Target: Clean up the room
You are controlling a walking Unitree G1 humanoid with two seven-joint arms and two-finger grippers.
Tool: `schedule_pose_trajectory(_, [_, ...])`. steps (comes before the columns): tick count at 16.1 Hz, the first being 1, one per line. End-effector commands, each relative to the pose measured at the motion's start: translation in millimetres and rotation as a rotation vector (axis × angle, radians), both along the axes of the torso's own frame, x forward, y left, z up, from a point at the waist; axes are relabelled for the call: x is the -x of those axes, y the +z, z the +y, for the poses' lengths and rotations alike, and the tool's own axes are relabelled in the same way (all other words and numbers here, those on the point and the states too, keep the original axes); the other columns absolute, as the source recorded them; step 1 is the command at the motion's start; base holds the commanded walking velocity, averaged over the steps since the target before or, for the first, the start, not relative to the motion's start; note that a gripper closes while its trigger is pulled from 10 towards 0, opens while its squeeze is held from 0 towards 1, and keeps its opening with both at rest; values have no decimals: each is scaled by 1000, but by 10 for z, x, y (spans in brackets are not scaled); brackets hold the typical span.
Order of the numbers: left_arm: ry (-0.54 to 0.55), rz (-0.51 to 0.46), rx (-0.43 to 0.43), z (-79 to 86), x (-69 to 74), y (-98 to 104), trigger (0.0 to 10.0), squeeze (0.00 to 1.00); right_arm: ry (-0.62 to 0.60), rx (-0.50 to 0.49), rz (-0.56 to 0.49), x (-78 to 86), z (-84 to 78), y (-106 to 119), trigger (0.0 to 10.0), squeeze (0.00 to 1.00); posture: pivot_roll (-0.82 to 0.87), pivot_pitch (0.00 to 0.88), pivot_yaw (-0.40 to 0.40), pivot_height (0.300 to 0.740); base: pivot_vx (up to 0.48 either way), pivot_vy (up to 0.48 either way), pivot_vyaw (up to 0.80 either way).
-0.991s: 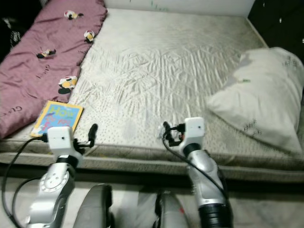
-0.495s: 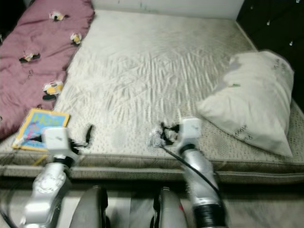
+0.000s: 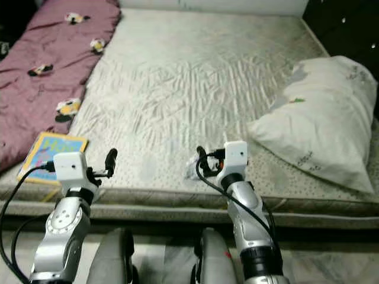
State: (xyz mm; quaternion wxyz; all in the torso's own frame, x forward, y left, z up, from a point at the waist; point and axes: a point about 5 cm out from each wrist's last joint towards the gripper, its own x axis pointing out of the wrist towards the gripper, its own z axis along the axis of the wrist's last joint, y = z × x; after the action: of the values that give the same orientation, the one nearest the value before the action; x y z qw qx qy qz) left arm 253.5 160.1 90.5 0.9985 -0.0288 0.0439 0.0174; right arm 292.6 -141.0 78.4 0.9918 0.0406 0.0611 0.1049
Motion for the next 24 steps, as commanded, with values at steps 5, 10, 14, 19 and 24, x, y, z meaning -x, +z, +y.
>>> schedule_pose_trajectory(5, [49, 30, -8, 72, 109, -25, 10000, 0, 22, 6, 25, -20, 11, -56, 10000, 0, 49, 91, -45, 572, 0, 0, 0])
schedule_pose_trajectory(10, [98, 113, -51, 246, 331, -50, 10000, 0, 96, 46, 58, -80, 189, -142, 10000, 0, 111, 207, -89, 572, 0, 0, 0])
schedule_pose_trajectory(14, [121, 156, -75, 331, 530, -11, 10000, 0, 170, 43, 55, -136, 470, -168, 10000, 0, 154, 284, -79, 572, 0, 0, 0])
schedule_pose_trajectory(19, [108, 189, -61, 254, 688, 61, 10000, 0, 161, 13, 27, -232, 522, -128, 10000, 0, 181, 348, -72, 572, 0, 0, 0])
schedule_pose_trajectory(24, [103, 228, -47, 192, 863, 81, 10000, 0, 195, 9, -67, -374, 646, 66, 10000, 0, 212, 386, -66, 549, 0, 0, 0])
